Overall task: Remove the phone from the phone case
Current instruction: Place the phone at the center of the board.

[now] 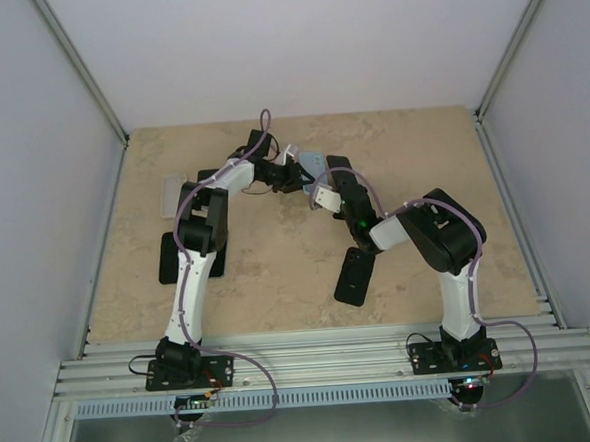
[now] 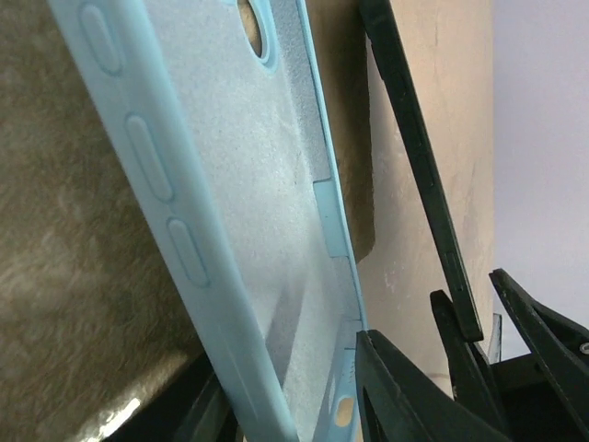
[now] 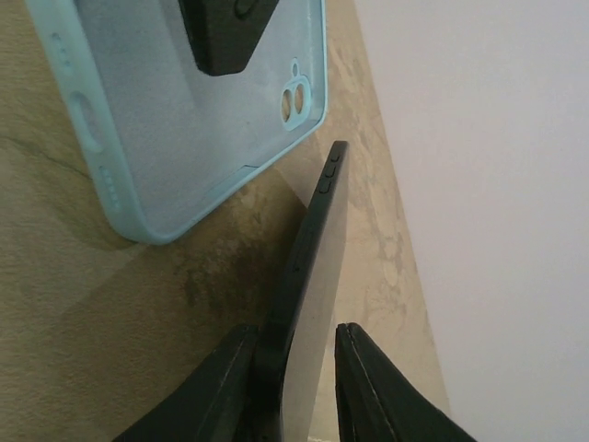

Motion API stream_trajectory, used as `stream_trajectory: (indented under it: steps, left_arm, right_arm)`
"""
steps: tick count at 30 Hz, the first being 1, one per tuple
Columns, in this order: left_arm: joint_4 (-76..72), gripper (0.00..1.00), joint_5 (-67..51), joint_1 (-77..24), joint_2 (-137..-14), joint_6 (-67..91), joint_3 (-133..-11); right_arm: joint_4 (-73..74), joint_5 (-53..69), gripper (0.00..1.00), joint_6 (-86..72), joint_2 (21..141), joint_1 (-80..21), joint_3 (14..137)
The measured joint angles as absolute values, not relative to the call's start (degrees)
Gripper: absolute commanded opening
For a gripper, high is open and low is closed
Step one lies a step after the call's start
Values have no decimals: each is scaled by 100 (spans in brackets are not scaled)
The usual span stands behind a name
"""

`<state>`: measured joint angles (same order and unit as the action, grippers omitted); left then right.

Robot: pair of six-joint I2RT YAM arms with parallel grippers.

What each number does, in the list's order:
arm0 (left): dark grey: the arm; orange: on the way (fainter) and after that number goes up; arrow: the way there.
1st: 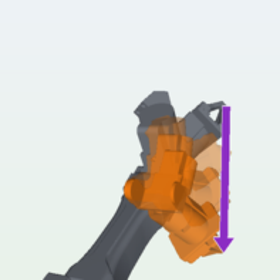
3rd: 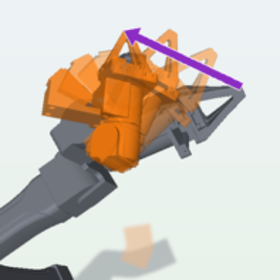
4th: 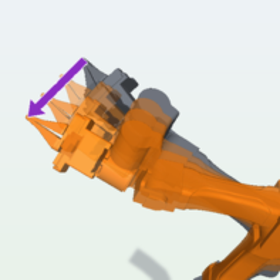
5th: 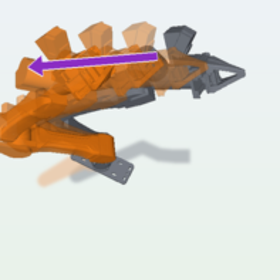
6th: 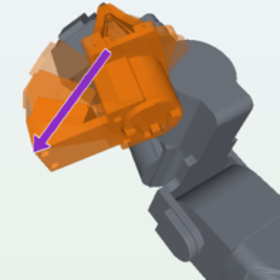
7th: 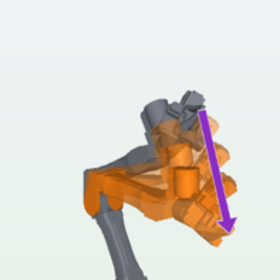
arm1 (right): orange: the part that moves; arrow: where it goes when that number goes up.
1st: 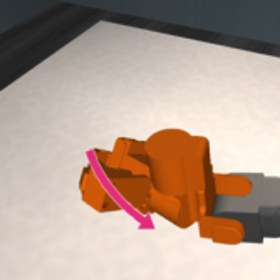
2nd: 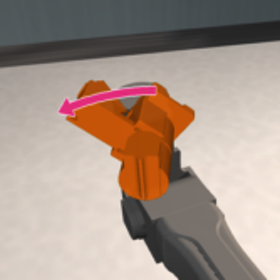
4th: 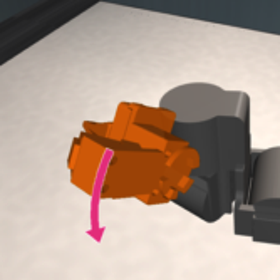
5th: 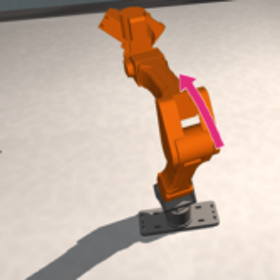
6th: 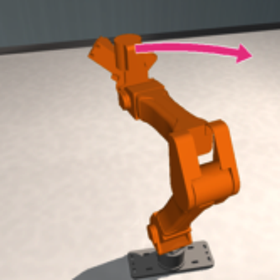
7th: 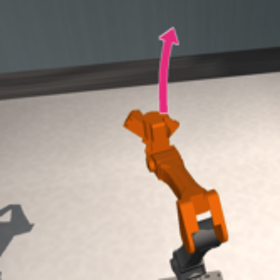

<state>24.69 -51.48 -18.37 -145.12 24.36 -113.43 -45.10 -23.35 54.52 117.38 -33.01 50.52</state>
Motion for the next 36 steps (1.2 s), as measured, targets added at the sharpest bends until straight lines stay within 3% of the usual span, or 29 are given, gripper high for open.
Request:
stream_trajectory:
  steps: [4,13,27,36]
  left_arm:
    - [2482,41,-5124,-1837,-14512,2423,-11362]
    - [2497,54,-5098,-1837,-14505,2383,-11437]
    - [2545,69,-4768,-1837,-14414,2202,-11476]
    - [2602,70,-4613,-1837,-14390,2095,-11520]
  right_arm:
    - [-4421,-2292,34,5415,11738,-3301,5028]
    - [-4261,-2211,61,5299,11734,-3301,5026]
    - [-3959,-2091,77,5142,11338,-3301,5006]
    - [-3789,-1968,78,5127,11319,-3282,5009]
